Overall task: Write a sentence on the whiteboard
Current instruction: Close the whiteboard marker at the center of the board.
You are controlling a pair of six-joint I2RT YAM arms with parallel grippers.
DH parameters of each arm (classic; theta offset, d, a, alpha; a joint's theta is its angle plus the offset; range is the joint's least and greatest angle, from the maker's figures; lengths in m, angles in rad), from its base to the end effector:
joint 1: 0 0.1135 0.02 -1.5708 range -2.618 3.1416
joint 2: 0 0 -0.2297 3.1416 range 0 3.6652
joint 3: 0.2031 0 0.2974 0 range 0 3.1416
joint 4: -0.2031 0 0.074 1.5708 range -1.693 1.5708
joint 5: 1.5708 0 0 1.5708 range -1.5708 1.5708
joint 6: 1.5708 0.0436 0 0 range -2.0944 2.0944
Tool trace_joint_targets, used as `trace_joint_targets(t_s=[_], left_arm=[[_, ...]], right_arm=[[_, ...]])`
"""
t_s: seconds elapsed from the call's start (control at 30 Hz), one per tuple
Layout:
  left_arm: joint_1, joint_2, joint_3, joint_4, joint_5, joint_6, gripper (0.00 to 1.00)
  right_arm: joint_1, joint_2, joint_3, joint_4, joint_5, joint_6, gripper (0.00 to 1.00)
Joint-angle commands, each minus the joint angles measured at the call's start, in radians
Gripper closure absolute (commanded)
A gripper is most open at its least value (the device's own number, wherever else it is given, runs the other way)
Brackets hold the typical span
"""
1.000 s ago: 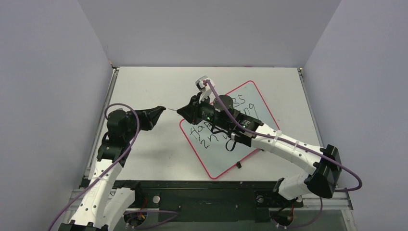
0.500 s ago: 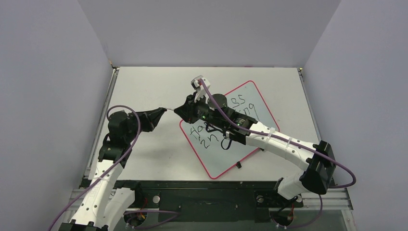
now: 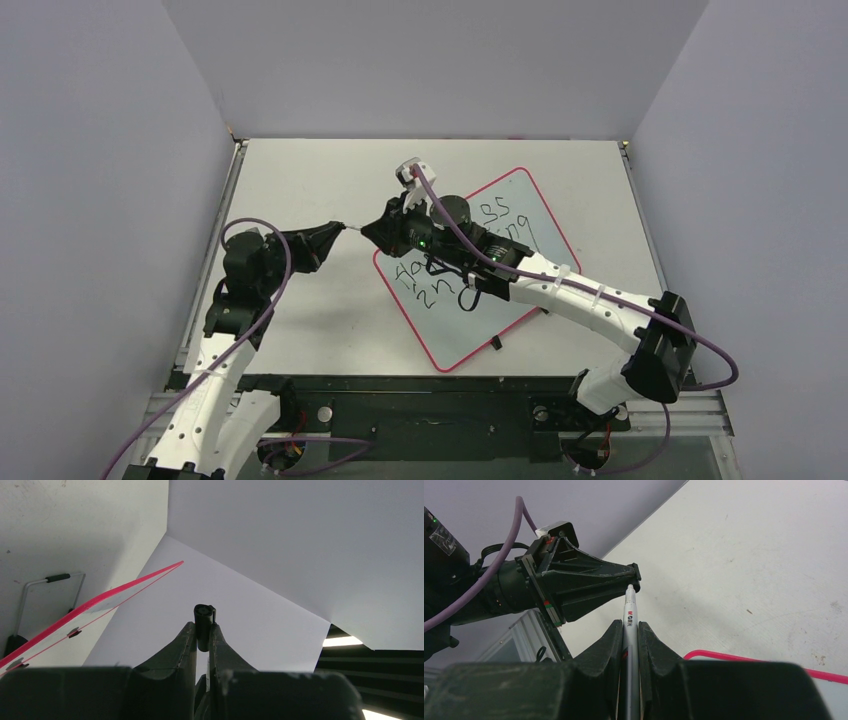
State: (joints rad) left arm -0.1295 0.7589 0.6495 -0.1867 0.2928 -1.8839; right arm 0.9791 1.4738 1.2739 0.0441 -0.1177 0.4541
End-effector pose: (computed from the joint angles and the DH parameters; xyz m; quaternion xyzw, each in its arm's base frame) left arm 0.2563 -0.0461 0.2656 -0.5559 0.5751 -0.5602 0.2157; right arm 0.2250 0.3440 0.3249 -0.2338 0.7228 0.4599 0.4599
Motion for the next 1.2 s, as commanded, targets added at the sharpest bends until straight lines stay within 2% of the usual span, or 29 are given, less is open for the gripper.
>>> trace_joint_targets(t_s=[0.0, 0.77, 1.17], left_arm=[[-0.004, -0.019, 0.002, 0.050, 0.005, -0.010, 1.00], [-0.003, -0.033, 0.001, 0.071, 0.017, -0.008, 1.00], [-0.003, -0.037, 0.057, 0.035, 0.033, 0.072, 1.00]], right_arm=[[0.012, 0.019, 0.036, 0.045, 0.017, 0.000, 1.00], [0.015, 0.088, 0.091, 0.029, 0.007, -0.003, 1.00], [0.016, 0.184, 0.239, -0.112, -0.055, -0.088, 1.00]])
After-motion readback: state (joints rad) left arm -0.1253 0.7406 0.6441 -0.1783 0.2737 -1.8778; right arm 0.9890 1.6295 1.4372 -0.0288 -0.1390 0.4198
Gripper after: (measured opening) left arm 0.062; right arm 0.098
